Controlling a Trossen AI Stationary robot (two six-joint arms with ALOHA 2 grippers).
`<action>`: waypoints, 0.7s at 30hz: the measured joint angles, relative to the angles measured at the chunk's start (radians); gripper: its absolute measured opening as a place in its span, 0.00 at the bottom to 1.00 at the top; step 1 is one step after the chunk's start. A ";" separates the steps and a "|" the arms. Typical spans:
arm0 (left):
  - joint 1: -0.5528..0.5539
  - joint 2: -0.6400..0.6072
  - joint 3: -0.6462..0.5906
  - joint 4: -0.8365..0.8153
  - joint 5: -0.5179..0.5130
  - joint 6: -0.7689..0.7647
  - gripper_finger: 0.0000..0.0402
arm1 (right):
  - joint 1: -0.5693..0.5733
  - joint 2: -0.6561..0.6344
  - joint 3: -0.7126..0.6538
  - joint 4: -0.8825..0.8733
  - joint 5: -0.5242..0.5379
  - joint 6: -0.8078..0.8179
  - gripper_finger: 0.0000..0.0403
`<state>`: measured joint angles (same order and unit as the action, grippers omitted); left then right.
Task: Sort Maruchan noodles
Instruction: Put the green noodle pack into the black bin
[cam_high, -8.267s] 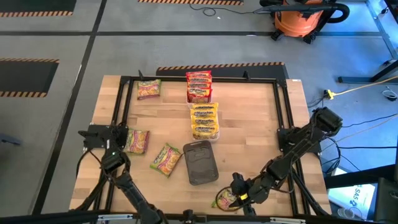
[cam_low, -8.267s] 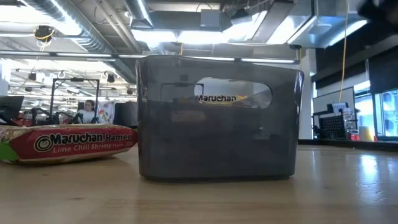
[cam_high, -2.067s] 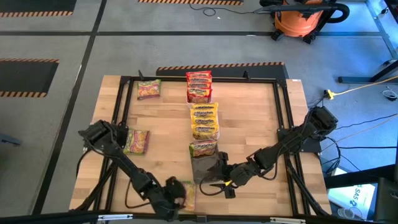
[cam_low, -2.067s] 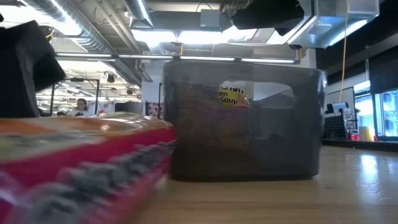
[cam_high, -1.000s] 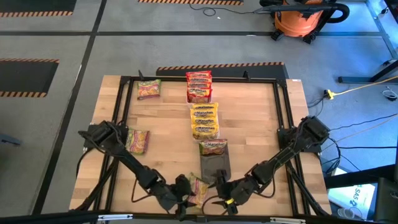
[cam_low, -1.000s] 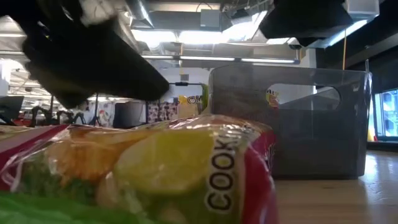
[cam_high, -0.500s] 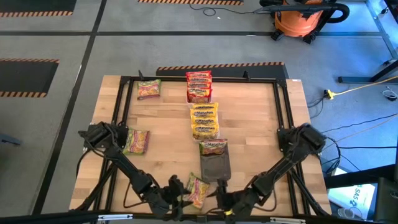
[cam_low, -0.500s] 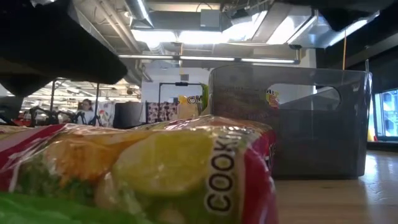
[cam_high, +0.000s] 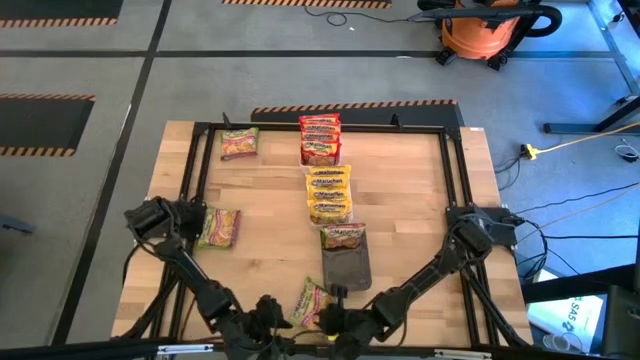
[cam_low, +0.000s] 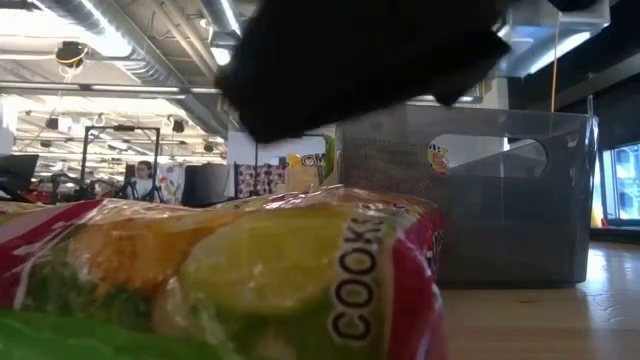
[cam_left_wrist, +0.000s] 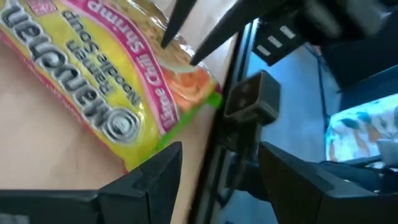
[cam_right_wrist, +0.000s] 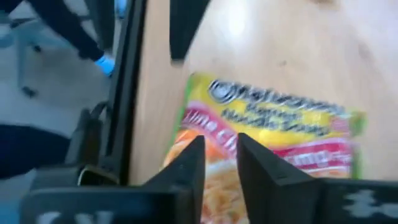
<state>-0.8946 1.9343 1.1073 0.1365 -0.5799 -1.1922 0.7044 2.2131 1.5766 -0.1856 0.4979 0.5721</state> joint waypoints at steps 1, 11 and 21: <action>-0.011 0.000 0.001 0.000 -0.014 -0.009 0.51 | 0.001 0.004 0.001 -0.008 -0.017 -0.002 0.15; -0.032 0.000 0.001 0.009 -0.067 -0.009 0.51 | 0.037 0.002 -0.001 -0.121 -0.057 -0.021 0.01; -0.004 0.000 0.001 0.009 -0.057 0.008 0.51 | 0.004 0.030 0.002 0.039 0.020 0.001 0.01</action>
<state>-0.8986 1.9343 1.1080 0.1454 -0.6373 -1.1840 0.7089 2.2435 1.5784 -0.1465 0.5181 0.5729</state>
